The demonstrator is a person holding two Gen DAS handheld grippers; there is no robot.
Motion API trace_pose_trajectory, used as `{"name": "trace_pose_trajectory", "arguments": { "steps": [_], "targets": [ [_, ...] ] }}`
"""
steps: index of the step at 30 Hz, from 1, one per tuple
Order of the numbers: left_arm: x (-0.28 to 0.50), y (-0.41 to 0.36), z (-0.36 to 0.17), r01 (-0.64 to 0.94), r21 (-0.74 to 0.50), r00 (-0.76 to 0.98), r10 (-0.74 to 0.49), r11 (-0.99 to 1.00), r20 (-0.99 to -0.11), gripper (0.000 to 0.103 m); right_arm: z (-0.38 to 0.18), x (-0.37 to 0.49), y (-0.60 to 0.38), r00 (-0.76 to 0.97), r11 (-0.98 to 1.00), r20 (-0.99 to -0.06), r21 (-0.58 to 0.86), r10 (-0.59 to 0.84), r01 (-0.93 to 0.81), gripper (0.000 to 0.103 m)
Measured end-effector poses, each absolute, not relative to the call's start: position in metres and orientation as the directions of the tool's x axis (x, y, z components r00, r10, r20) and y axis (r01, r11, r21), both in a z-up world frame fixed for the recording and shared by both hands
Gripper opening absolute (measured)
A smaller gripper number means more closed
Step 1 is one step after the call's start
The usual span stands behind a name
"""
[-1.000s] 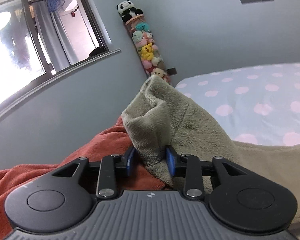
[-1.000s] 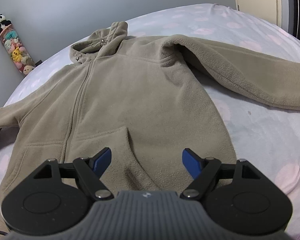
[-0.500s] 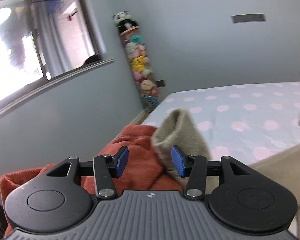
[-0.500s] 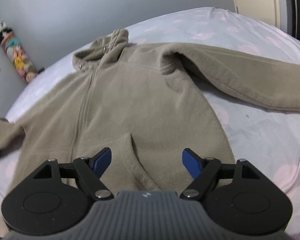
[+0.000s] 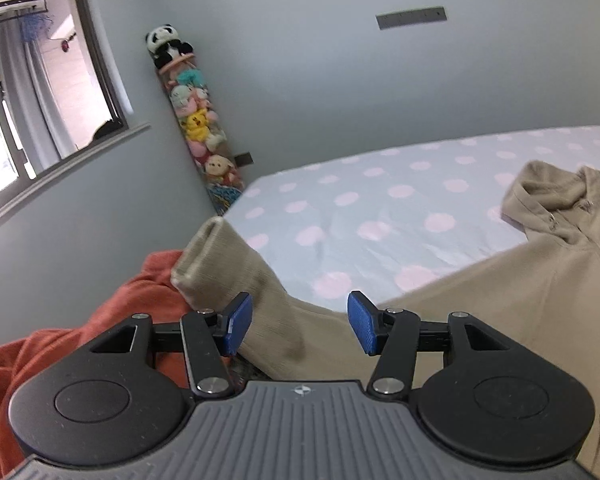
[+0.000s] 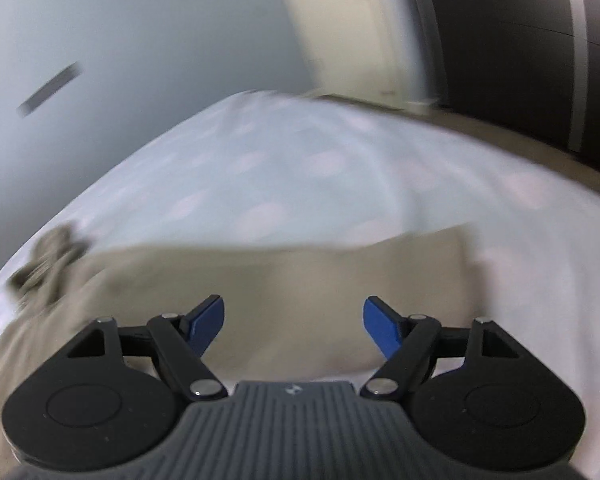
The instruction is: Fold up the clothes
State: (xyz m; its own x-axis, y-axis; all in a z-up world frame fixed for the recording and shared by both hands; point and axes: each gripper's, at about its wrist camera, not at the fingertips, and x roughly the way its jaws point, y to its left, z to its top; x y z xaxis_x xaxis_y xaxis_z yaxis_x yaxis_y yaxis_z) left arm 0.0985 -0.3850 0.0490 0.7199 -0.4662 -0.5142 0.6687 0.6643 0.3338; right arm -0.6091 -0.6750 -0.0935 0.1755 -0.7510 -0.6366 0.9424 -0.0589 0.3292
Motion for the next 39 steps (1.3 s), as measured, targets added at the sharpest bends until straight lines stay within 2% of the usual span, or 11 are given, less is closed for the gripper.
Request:
{"name": "trace_pose_trajectory", "arguments": {
  "steps": [4,10,11,13,14,16,17,26,32,35,39],
  "targets": [
    [0.086,-0.397,0.041,0.668,0.355,0.718,-0.442,0.653,-0.538,0.051,-0.111,-0.672,-0.712,0.142,-0.197,-0.668,0.406,-0.731,0.892,0.08],
    [0.07,-0.409,0.03,0.672,0.355,0.705,-0.417,0.65,-0.573,0.051,-0.159,-0.704,-0.744,0.182,-0.254,-0.72,0.452,-0.669,0.855,0.078],
    [0.068,-0.412,0.028,0.674,0.36,0.704,-0.414,0.645,-0.577,0.051,-0.167,-0.706,-0.745,0.203,-0.257,-0.72,0.474,-0.664,0.842,0.067],
    [0.064,-0.416,0.025,0.679,0.364,0.7,-0.413,0.637,-0.583,0.051,-0.18,-0.703,-0.745,0.223,-0.265,-0.724,0.493,-0.652,0.829,0.053],
    [0.062,-0.418,0.024,0.682,0.366,0.697,-0.413,0.633,-0.586,0.051,-0.181,-0.698,-0.744,0.203,-0.26,-0.732,0.465,-0.65,0.847,0.041],
    [0.059,-0.423,0.022,0.694,0.36,0.686,-0.423,0.623,-0.592,0.051,-0.177,-0.688,-0.744,0.18,-0.216,-0.744,0.403,-0.644,0.889,0.027],
    [0.058,-0.425,0.021,0.7,0.358,0.681,-0.428,0.618,-0.594,0.051,-0.171,-0.685,-0.745,0.172,-0.202,-0.748,0.381,-0.641,0.902,0.023],
    [0.054,-0.447,0.0,0.732,0.311,0.633,-0.437,0.606,-0.639,0.051,-0.054,-0.638,-0.812,0.076,0.026,-0.675,0.084,-0.734,0.996,0.02],
    [0.056,-0.452,-0.014,0.723,0.298,0.623,-0.401,0.623,-0.672,0.051,0.015,-0.634,-0.881,-0.031,-0.023,-0.544,-0.021,-0.838,1.0,0.019],
    [0.06,-0.45,-0.021,0.71,0.286,0.617,-0.373,0.643,-0.693,0.051,0.008,-0.635,-0.911,-0.062,-0.059,-0.553,-0.023,-0.831,0.998,0.018],
    [0.066,-0.44,-0.029,0.698,0.271,0.602,-0.337,0.663,-0.724,0.051,-0.039,-0.632,-0.936,-0.126,-0.097,-0.619,-0.08,-0.775,0.992,0.018]
  ]
}}
